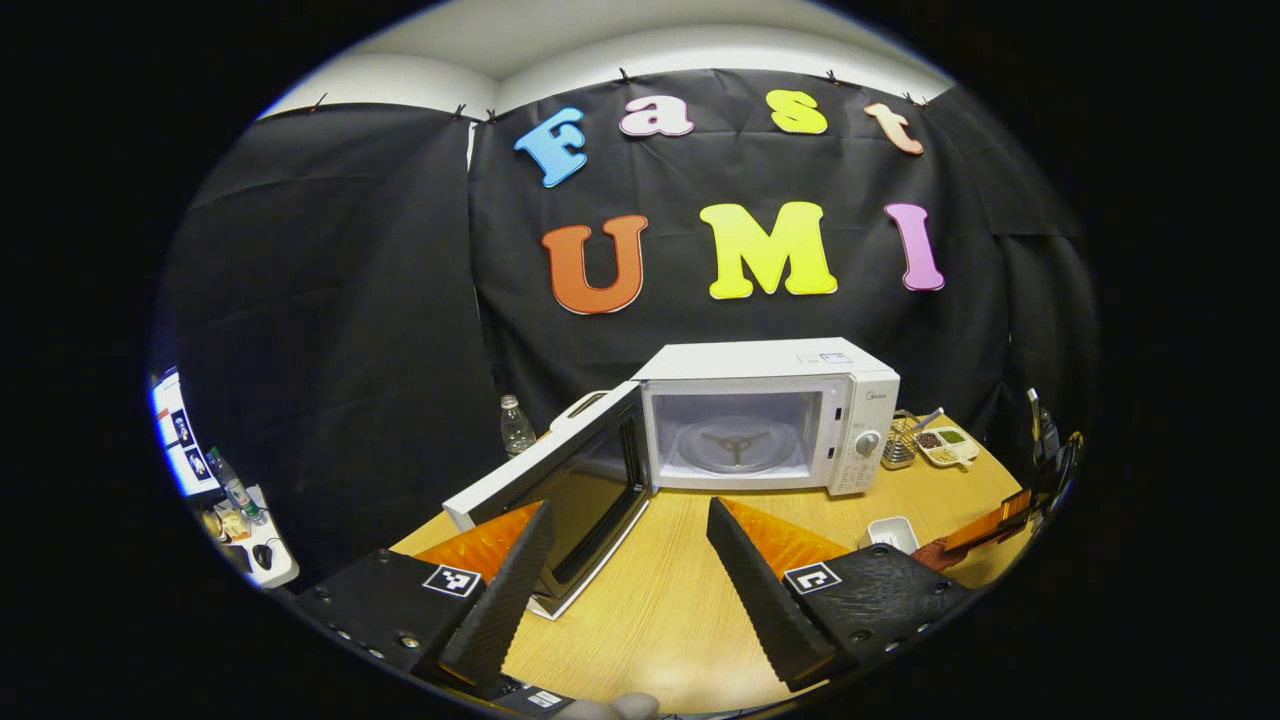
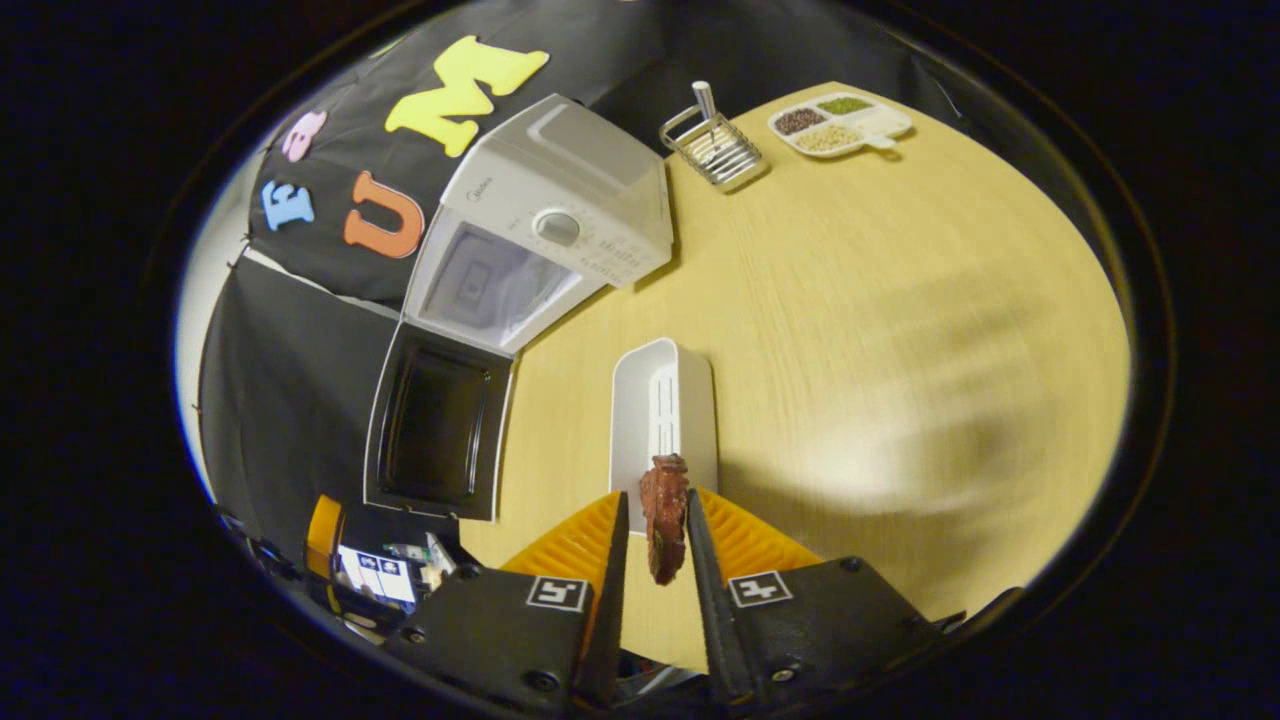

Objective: Open the microwave oven with the left hand, put the food in, and close the microwave oven.

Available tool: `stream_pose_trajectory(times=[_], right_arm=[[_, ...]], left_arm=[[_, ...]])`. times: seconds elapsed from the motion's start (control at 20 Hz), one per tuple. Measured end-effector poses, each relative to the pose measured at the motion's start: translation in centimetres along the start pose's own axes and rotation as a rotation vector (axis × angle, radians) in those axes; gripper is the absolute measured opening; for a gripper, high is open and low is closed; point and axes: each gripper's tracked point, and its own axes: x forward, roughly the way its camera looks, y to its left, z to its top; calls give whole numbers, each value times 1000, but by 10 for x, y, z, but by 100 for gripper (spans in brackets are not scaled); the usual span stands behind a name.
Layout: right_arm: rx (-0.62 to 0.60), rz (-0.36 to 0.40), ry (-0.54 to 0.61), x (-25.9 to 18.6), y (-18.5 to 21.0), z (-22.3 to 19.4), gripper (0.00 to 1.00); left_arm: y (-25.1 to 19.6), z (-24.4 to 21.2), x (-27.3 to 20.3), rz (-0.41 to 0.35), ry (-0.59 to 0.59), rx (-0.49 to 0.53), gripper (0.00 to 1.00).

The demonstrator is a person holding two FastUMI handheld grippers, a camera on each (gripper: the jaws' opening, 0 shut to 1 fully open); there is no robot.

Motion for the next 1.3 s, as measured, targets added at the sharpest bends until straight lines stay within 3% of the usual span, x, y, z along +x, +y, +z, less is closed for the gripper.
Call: stream_pose_trajectory(times=[0.15,0.2,0.25,0.3,0.35,0.4,0.45,0.65,0.95,1.0,1.2,1.3], right_arm=[[73,19,62,0,-4,-1,13],[87,19,74,0,-6,-1,19],[99,17,82,-2,-5,-2,9],[109,18,88,-3,-5,0,8],[107,22,93,-3,-4,-1,16],[103,29,98,-5,-2,0,14],[99,41,95,-8,1,1,6],[102,79,45,-22,26,17,4],[76,105,-111,-36,106,47,2],[75,115,-148,-33,124,52,11],[99,202,-241,-2,190,65,11],[104,210,-302,24,209,70,11]], left_arm=[[-5,-3,-4,30,22,-6,94],[-7,-4,-5,37,26,-8,94],[-9,-4,-7,42,30,-9,94],[-9,-4,-8,45,35,-6,94],[-10,-4,-9,50,38,-1,94],[-10,-2,-9,52,36,2,94],[-10,0,-9,53,32,5,94],[-9,6,-4,34,17,14,94],[-15,22,25,-110,-28,13,94],[-16,26,31,-143,-31,22,94],[-19,35,48,-268,-37,58,94],[-16,38,51,-308,-43,82,91]])
